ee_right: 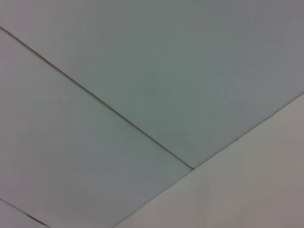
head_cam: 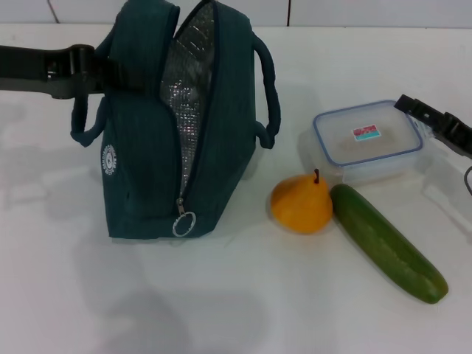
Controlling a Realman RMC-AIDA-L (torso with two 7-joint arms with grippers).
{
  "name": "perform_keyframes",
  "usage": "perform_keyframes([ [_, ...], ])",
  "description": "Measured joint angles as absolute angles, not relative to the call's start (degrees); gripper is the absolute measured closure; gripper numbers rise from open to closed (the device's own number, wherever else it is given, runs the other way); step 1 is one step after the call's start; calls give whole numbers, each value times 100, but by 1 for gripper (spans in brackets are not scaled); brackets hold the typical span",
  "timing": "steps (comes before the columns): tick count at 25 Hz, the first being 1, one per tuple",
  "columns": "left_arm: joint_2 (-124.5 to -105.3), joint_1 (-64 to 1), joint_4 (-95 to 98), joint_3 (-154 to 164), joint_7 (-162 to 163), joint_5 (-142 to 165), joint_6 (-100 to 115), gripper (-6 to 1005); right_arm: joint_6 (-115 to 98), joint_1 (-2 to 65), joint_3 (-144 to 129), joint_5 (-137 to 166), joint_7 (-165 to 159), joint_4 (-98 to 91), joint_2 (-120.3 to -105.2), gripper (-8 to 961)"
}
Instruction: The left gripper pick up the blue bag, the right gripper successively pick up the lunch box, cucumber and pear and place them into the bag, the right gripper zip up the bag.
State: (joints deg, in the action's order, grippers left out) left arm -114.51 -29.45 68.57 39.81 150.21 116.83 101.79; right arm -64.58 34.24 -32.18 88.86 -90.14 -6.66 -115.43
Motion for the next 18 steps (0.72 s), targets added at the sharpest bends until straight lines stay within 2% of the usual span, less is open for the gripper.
perform_keyframes([
  [5,-11452,-2944,6854,3965,15021,11680,10177,951,-6511,3475,-3247,8886,-9086,-548,-11550,115],
  [18,-11436,-2944,6794,3946,15021,11668,10177,952,-6974,3284,-3368,8844,-9462,-556,-11539,208],
])
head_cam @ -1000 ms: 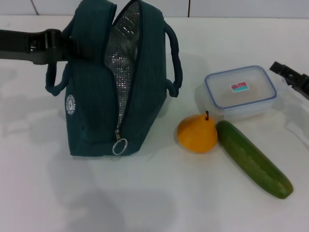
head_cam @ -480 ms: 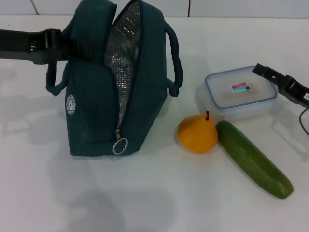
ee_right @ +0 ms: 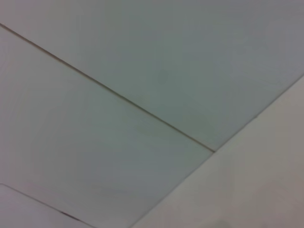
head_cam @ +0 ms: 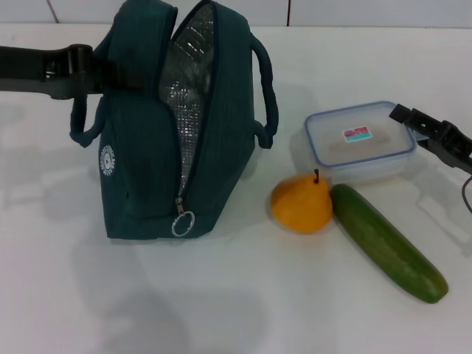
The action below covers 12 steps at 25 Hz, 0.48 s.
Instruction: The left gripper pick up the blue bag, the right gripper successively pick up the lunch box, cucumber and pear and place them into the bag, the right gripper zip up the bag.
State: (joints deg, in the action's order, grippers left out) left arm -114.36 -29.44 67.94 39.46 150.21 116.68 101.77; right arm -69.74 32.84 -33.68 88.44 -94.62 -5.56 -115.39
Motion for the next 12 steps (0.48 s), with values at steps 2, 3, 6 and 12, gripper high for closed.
perform_keyframes([
  [2,-11435,-2944,6794,3946,15021,11658,10177,952,-7101,3269,-3357,8842,-9519,-577,-11539,222],
  [3,-11434,-2944,6794,3946,15021,11655,10178,952,-7149,3265,-3345,8839,-9528,-581,-11539,229],
  [6,-11434,-2946,6793,3946,15021,11654,10178,952,-7241,3258,-3313,8834,-9566,-586,-11539,346],
  [12,-11425,-2982,6793,3937,15026,11654,10178,952,-7246,3266,-3301,8832,-9613,-594,-11539,531],
])
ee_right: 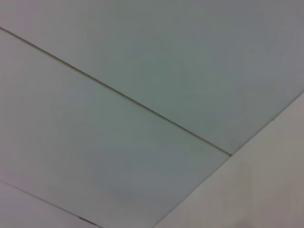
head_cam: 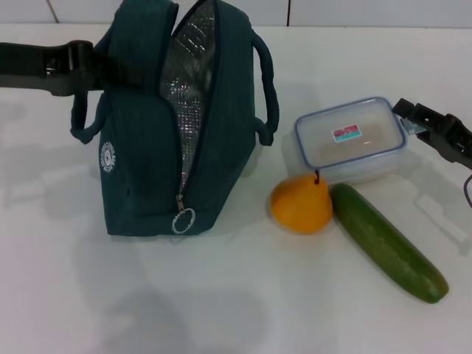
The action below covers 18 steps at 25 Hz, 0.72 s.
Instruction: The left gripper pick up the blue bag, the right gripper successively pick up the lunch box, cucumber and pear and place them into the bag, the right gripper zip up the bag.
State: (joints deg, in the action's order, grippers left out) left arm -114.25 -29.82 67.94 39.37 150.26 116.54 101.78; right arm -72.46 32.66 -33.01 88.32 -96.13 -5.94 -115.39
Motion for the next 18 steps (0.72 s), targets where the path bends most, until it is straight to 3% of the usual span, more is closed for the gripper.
perform_keyframes([
  [16,-11399,-3006,6712,3937,15010,11654,10168,952,-7309,3328,-3282,8831,-9593,-576,-11573,700],
  [18,-11397,-3003,6692,3938,14995,11654,10168,952,-7314,3329,-3275,8789,-9602,-563,-11577,763],
])
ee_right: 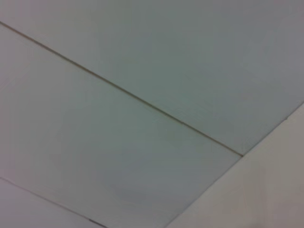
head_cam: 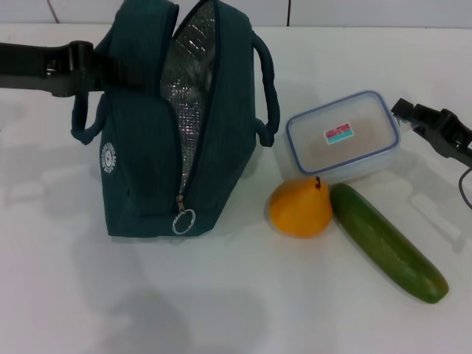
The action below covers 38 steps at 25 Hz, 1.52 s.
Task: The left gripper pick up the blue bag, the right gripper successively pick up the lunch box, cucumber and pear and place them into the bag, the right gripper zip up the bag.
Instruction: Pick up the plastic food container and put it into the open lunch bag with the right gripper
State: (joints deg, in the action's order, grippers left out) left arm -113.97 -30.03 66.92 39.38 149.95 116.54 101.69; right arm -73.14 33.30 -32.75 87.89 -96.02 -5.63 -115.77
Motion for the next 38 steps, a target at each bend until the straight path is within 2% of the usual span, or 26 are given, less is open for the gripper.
perform_keyframes([
  [3,-11390,-3001,6658,3937,14984,11654,10168,952,-7372,3310,-3275,8607,-9608,-538,-11578,857],
  [25,-11381,-2998,6644,3945,15008,11593,10203,952,-8465,2628,-3269,7039,-10121,-526,-11531,850],
  [31,-11390,-2984,6618,3975,14987,11589,10204,952,-8991,2754,-3269,6782,-10459,-527,-11560,847],
  [38,-11389,-3004,6549,3988,14996,11583,10204,952,-9499,3258,-3269,6480,-10820,-361,-11596,843],
])
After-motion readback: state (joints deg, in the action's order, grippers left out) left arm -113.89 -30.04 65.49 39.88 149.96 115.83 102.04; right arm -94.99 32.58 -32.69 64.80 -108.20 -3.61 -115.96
